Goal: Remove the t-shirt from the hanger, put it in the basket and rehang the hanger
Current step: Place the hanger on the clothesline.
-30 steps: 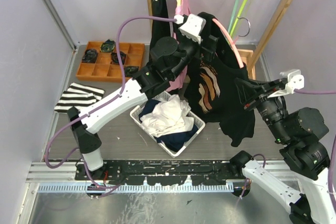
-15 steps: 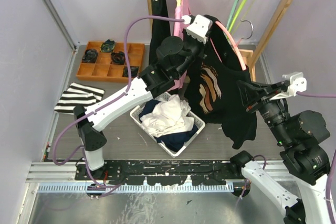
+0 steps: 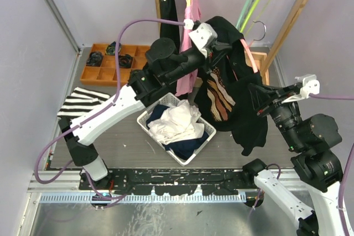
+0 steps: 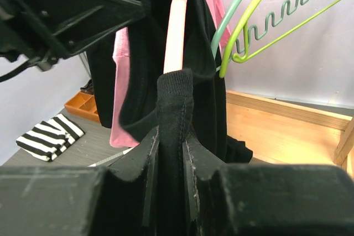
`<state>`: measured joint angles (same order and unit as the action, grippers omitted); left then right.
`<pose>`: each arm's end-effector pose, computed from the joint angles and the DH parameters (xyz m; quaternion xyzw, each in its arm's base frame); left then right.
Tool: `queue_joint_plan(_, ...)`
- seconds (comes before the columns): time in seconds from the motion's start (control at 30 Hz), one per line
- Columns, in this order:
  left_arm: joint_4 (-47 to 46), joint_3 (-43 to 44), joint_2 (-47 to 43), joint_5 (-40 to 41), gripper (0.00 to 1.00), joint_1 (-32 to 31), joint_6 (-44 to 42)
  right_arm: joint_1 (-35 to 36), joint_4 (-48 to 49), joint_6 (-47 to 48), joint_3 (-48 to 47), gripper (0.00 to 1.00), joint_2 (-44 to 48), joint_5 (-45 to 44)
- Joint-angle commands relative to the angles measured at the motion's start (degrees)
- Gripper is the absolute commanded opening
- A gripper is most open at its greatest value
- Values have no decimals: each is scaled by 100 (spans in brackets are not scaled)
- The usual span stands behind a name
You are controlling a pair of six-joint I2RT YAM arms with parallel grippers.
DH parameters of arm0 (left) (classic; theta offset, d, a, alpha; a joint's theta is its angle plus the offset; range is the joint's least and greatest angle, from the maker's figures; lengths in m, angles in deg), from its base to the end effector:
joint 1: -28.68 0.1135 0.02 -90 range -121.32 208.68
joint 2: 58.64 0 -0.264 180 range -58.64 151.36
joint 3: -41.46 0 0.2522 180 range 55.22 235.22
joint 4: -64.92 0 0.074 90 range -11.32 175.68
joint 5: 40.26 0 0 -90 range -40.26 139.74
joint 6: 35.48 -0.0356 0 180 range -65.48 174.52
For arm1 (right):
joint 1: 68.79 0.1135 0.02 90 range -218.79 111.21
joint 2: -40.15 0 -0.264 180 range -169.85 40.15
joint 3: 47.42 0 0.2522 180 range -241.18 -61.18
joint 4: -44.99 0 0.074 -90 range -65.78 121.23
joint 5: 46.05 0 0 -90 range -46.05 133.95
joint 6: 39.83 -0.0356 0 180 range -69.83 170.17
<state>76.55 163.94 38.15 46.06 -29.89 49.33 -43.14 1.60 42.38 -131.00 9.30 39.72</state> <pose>0.1987 -0.3295 0.5116 0.3463 0.5088 -0.3716 0.6951 0.0499 0.0211 0.4673 -0.0726 0.6433 0.1963 0.7365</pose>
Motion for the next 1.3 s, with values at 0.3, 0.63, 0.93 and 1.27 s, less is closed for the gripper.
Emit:
queue_joint_plan(0.3,265,-470,-599,-318,77,-235,187,-40,768,-41,-184,1,-156,-245)
queue_joint_plan(0.63,-814,-469,-476,-270,99,-170,-360,-42,666,15,-159,1,-176,-84)
queue_joint_plan(0.93,-677,498,232,-538,97,-153,-239,-34,590,66,-107,1,-198,40)
queue_joint_plan(1.27,-200,1245,788,-412,83,-150,-361,-36,579,74,-78,1,-202,145)
